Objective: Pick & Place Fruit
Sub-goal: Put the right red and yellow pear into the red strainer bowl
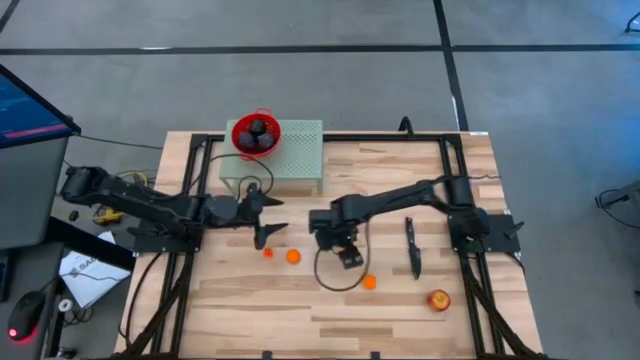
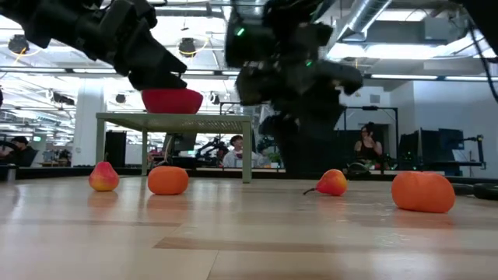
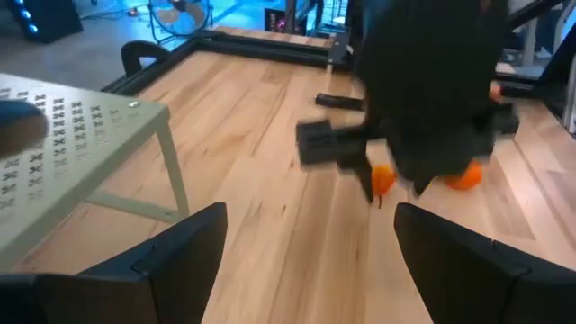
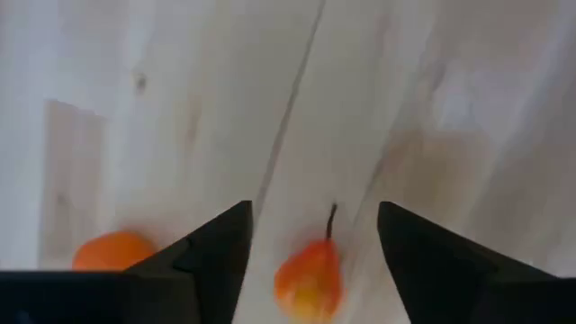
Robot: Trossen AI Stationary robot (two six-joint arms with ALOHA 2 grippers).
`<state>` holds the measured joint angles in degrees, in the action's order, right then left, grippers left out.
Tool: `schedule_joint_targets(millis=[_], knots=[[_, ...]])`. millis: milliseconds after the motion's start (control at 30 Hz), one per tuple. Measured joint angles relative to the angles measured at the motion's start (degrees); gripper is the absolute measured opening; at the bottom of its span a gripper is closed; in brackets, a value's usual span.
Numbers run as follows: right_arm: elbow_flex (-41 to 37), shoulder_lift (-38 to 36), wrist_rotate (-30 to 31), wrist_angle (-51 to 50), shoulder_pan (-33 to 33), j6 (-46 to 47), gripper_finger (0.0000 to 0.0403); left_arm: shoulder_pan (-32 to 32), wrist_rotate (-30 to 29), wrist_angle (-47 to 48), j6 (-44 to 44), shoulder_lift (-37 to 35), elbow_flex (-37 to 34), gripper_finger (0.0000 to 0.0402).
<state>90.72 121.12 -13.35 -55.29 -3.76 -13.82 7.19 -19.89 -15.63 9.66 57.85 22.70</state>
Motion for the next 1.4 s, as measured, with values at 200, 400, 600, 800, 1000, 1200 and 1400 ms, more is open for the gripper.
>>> schedule_joint_targets(millis=[200,400,600,800,1000,1200,1400], knots=[[7.22,7.59,0.17,-6.71,0.16,-0.25,0.0136,0.19,-0.27,-0.09,0.04,0.76,0.00,0.0314],[7.89,8.68,3.91,-7.99,0.12,0.17,0.0065,0.19,-0.27,-0.41,-0.25,0.71,0.00,0.0314],[7.61,8.24,4.32,-8.70,0.15,0.34,0.0041,0.38,-0.25,-0.33,-0.34,0.73,0.00,0.0314],[7.46,7.70,4.71,-12.53,0.14,1.01,0.0042,0.38,-0.25,-0.31,-0.67,0.73,0.00,0.0314],[7.41,7.60,4.66,-13.68,0.15,1.86,0.0065,0.45,-0.24,-0.27,-0.72,0.73,0.00,0.0314],[7.43,7.60,4.66,-14.65,0.15,3.36,0.0108,0.45,-0.23,-0.28,-0.77,0.73,0.00,0.0314],[7.46,7.54,7.97,-16.08,0.18,3.37,0.0160,0.45,-0.23,-0.28,-0.69,0.73,0.00,0.0314]])
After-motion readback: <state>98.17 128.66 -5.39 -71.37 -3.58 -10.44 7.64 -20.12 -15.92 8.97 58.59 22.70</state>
